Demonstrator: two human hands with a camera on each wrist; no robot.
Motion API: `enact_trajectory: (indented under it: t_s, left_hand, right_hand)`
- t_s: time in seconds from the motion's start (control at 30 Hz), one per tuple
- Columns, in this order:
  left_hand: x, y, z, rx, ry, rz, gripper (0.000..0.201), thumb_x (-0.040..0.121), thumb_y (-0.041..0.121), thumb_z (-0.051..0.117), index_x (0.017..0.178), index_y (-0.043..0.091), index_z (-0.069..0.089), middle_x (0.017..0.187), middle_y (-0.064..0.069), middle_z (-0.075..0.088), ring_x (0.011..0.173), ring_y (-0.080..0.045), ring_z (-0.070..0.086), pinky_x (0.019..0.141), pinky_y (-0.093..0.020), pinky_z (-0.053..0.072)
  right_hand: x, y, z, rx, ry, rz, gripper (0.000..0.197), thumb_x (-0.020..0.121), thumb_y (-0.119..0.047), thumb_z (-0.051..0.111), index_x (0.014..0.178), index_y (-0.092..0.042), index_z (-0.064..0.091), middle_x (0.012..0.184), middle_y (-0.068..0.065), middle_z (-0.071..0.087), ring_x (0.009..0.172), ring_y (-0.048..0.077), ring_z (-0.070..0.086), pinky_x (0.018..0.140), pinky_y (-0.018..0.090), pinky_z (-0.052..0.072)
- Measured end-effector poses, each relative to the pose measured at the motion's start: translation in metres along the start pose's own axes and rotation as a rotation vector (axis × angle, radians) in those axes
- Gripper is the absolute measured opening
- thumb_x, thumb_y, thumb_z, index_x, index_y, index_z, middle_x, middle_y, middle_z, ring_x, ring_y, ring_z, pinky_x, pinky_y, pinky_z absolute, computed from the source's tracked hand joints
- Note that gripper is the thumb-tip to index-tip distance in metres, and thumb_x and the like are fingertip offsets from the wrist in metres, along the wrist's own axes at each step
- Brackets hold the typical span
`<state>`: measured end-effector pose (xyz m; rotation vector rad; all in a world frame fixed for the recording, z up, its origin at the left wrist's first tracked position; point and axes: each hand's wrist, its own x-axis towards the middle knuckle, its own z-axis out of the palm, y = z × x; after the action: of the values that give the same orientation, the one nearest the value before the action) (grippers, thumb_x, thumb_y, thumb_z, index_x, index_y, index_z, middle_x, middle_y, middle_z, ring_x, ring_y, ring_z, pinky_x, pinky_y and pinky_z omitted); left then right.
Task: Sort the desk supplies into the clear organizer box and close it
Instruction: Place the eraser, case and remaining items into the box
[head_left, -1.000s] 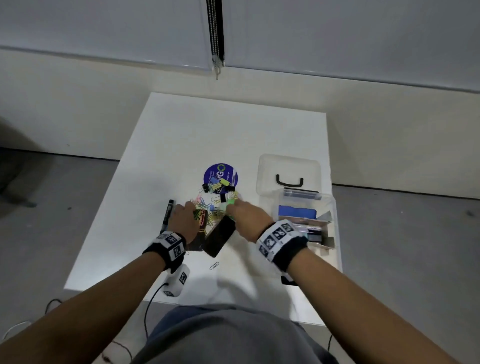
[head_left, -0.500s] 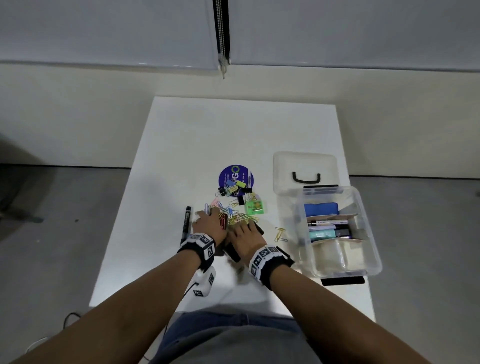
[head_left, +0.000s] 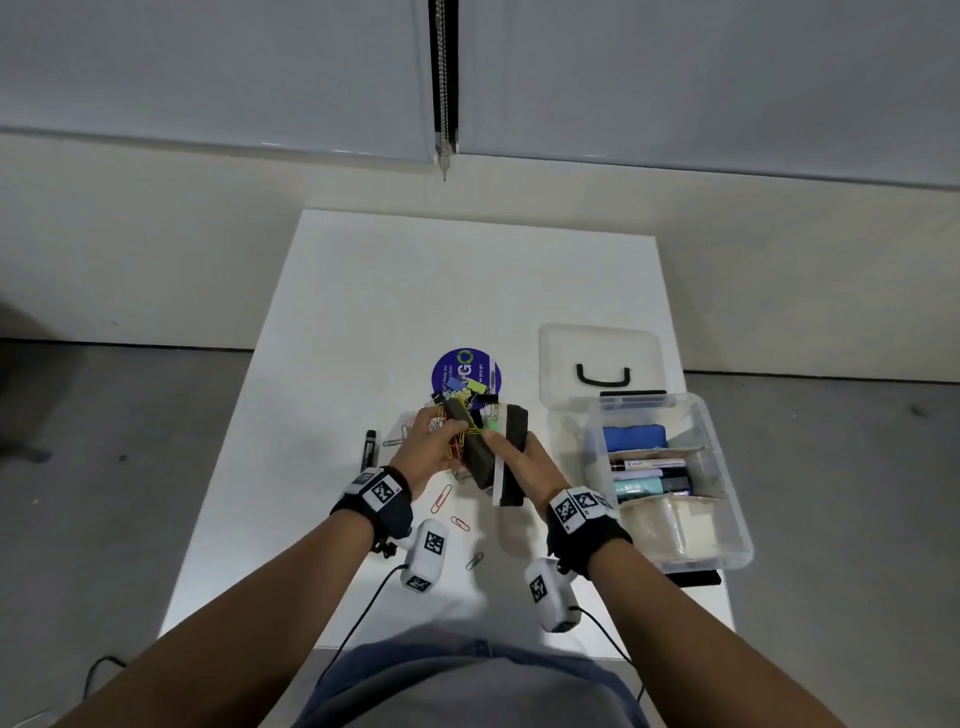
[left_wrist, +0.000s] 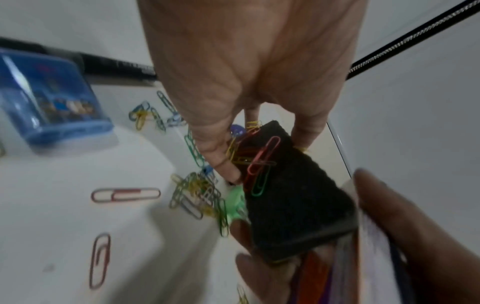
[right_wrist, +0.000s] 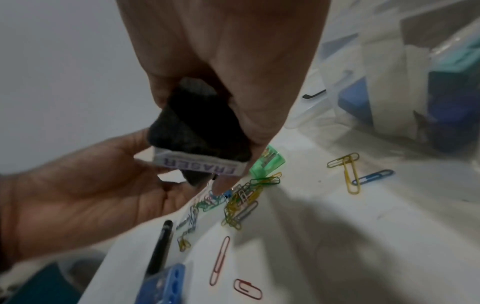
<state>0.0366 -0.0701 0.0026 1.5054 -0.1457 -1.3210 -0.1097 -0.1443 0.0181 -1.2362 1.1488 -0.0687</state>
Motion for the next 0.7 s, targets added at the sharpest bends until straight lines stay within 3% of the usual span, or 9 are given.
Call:
enact_trajectory:
  t_s: [0.07, 0.17, 0.27, 0.37, 0.4, 0.47, 0.57, 0.63, 0.7]
  left_hand:
    - [-0.003, -0.005, 0.008, -0.041, -0.019, 0.002, 0.039, 0.095, 0.020, 0.057, 0.130, 0.012, 0.044, 0.104, -0.011, 0.067, 0.081, -0.023, 0.069, 0.063, -0.033, 0.058]
    - [-0.007, -0.014, 0.017, -0.038, -0.043, 0.032, 0.040, 0.098, 0.036, 0.051, 0.131, 0.015, 0.044, 0.117, -0.014, 0.066, 0.098, -0.028, 0.069, 0.071, -0.038, 0.059]
    - [-0.010, -0.023, 0.019, -0.008, -0.072, 0.032, 0.032, 0.101, 0.032, 0.047, 0.130, 0.020, 0.045, 0.117, -0.014, 0.067, 0.099, -0.030, 0.068, 0.084, -0.044, 0.058]
    - [-0.009, -0.028, 0.014, 0.197, -0.039, 0.028, 0.036, 0.099, 0.009, 0.049, 0.134, 0.016, 0.047, 0.115, -0.014, 0.065, 0.098, -0.030, 0.063, 0.091, -0.042, 0.052]
    - [-0.004, -0.031, 0.011, 0.337, -0.004, 0.055, 0.035, 0.099, 0.008, 0.046, 0.134, 0.012, 0.049, 0.118, -0.014, 0.063, 0.101, -0.028, 0.061, 0.093, -0.040, 0.049]
    - [-0.009, -0.027, 0.014, 0.511, 0.035, 0.129, 0.033, 0.102, 0.025, 0.041, 0.127, 0.010, 0.058, 0.122, -0.013, 0.063, 0.108, -0.026, 0.061, 0.099, -0.038, 0.046]
    - [-0.023, -0.019, 0.031, 0.299, -0.061, 0.080, 0.044, 0.098, 0.054, 0.037, 0.115, 0.022, 0.062, 0.113, -0.005, 0.070, 0.103, -0.022, 0.067, 0.093, -0.043, 0.054]
    - [-0.026, -0.020, 0.040, 0.124, -0.048, 0.027, 0.041, 0.097, 0.053, 0.042, 0.118, 0.020, 0.055, 0.112, -0.006, 0.069, 0.102, -0.023, 0.068, 0.085, -0.046, 0.058]
    - [-0.026, -0.022, 0.046, 0.116, 0.025, 0.068, 0.035, 0.097, 0.047, 0.046, 0.118, 0.019, 0.052, 0.114, -0.010, 0.067, 0.101, -0.024, 0.068, 0.087, -0.049, 0.057]
  right_hand:
    - [-0.008, -0.008, -0.002, 0.132, -0.082, 0.008, 0.049, 0.080, -0.046, 0.069, 0.114, -0.011, 0.063, 0.098, 0.019, 0.071, 0.082, 0.034, 0.067, 0.077, 0.046, 0.057]
    - [-0.016, -0.012, -0.003, 0.231, -0.118, 0.045, 0.037, 0.085, -0.021, 0.066, 0.116, -0.002, 0.058, 0.097, 0.026, 0.066, 0.080, 0.038, 0.064, 0.067, 0.040, 0.056]
    - [-0.013, -0.005, -0.002, 0.187, -0.072, 0.037, 0.045, 0.078, -0.026, 0.069, 0.114, -0.002, 0.059, 0.095, 0.030, 0.068, 0.075, 0.039, 0.065, 0.070, 0.048, 0.057]
    - [-0.006, 0.003, -0.004, 0.037, 0.020, 0.024, 0.067, 0.062, -0.046, 0.073, 0.116, -0.011, 0.056, 0.100, 0.017, 0.071, 0.082, 0.032, 0.070, 0.082, 0.050, 0.058]
    - [-0.004, 0.006, -0.006, -0.021, 0.045, 0.019, 0.070, 0.059, -0.051, 0.072, 0.115, -0.013, 0.054, 0.101, 0.011, 0.070, 0.087, 0.028, 0.070, 0.085, 0.048, 0.057]
    - [-0.002, 0.008, -0.010, -0.065, 0.061, 0.015, 0.069, 0.057, -0.053, 0.070, 0.113, -0.016, 0.054, 0.101, 0.008, 0.070, 0.090, 0.026, 0.070, 0.086, 0.046, 0.057]
    - [-0.010, -0.002, -0.012, 0.064, 0.021, 0.056, 0.060, 0.067, -0.041, 0.071, 0.116, -0.010, 0.054, 0.104, 0.018, 0.070, 0.091, 0.035, 0.070, 0.082, 0.056, 0.057]
    - [-0.021, -0.012, -0.011, 0.210, -0.025, 0.094, 0.039, 0.083, -0.026, 0.063, 0.114, -0.003, 0.056, 0.103, 0.026, 0.067, 0.089, 0.040, 0.067, 0.080, 0.056, 0.057]
    - [-0.025, -0.014, -0.010, 0.314, -0.057, 0.101, 0.028, 0.091, -0.016, 0.052, 0.111, 0.003, 0.058, 0.095, 0.029, 0.064, 0.083, 0.038, 0.064, 0.075, 0.050, 0.056]
